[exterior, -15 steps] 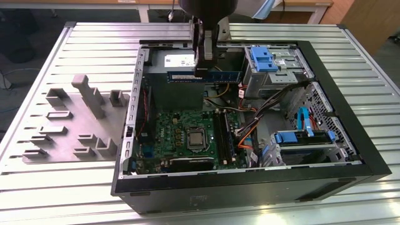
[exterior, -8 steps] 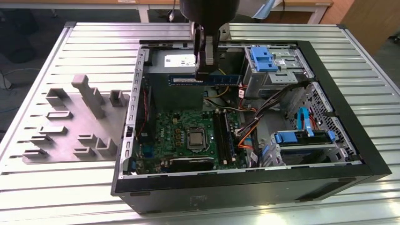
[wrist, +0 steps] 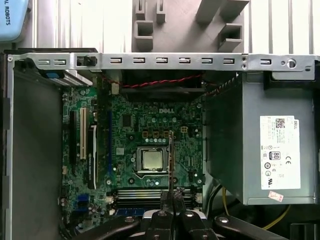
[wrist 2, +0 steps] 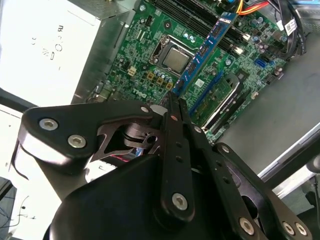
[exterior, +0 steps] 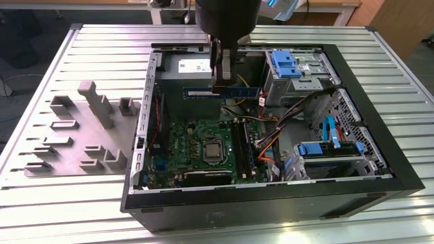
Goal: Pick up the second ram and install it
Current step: 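Pick up the second ram and move it above second insertion slot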
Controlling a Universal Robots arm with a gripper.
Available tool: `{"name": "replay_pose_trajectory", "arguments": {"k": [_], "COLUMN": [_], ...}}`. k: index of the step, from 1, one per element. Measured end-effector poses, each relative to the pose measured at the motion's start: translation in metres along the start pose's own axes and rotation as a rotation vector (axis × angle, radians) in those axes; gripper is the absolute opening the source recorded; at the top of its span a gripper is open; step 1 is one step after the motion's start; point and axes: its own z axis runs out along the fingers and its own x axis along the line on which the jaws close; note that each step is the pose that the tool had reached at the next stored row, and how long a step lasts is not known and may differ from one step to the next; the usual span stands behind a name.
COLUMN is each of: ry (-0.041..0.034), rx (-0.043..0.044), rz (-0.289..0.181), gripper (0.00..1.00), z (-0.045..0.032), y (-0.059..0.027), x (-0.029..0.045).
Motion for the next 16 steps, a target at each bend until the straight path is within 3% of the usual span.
{"name": "replay_pose_trajectory", "arguments": {"k": [16], "ry": [0.0001], "rx": [-0.0021], "rz": [0.000], "gripper": [0.13], "z": [0.0178], "y": [-0.0008], "x": [0.0088]}}
